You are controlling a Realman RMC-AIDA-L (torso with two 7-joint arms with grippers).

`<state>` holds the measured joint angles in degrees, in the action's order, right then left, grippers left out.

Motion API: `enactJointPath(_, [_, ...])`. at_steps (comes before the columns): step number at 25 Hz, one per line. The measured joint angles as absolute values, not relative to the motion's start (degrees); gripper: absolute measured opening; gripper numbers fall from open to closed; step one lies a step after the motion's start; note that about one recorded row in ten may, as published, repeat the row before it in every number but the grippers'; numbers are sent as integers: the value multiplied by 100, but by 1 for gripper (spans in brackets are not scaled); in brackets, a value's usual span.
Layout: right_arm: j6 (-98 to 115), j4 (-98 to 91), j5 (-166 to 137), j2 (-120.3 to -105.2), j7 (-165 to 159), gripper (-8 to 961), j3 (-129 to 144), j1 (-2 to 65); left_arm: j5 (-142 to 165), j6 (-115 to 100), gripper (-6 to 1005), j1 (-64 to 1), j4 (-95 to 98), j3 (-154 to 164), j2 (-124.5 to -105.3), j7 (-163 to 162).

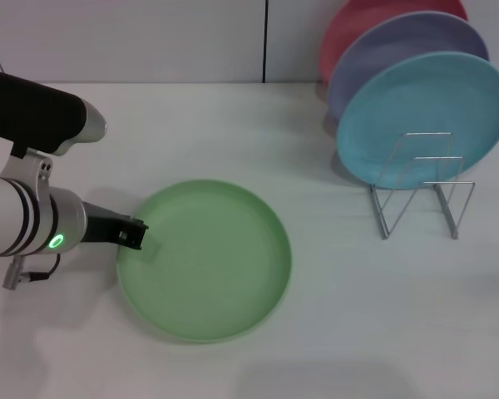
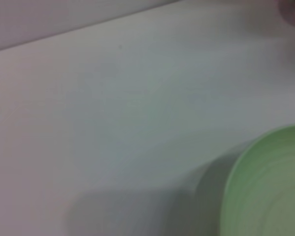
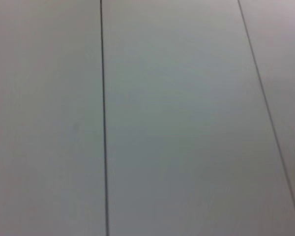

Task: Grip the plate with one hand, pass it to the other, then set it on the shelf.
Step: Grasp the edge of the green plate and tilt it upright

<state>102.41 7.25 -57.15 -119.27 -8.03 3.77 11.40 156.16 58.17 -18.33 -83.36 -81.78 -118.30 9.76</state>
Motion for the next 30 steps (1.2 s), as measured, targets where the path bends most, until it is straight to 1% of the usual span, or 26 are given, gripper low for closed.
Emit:
enactJointPath(5, [10345,621,-5985,-11911,-1166,826,378,1183,15599,5817,64,-1811,-8612,-8187,-11823,1002])
enactJointPath(11, [11267,3,-6581,-11909,-2338,825,378,1280,15601,5839,35,-1766,-8984,-8243,-11821,1124])
enactJointPath(17, [11730,-686,-6899,-11909,-3548,825,383,1737,15593,5875,35,-1744,-9260,-8296,-11811,1174])
enactJointPath(21, [11717,-1229,-7297,-11909,-4116,824,448,2192,15570,5895,36,-1719,-9495,-8342,-11816,1220])
enactJointPath(26, [10730,-2655,-7380,-11916,-5745,824,1225,2714,15564,5722,36,-1694,-9835,-8503,-11819,1332])
enactJointPath(28, [9727,-3661,-7427,-11935,-6735,823,2034,2823,15558,5591,37,-1733,-9853,-8541,-11821,1389])
enactJointPath(30, [8745,-4675,-7686,-11919,-7883,823,2840,2823,15557,5437,39,-1768,-9859,-8555,-11820,1443])
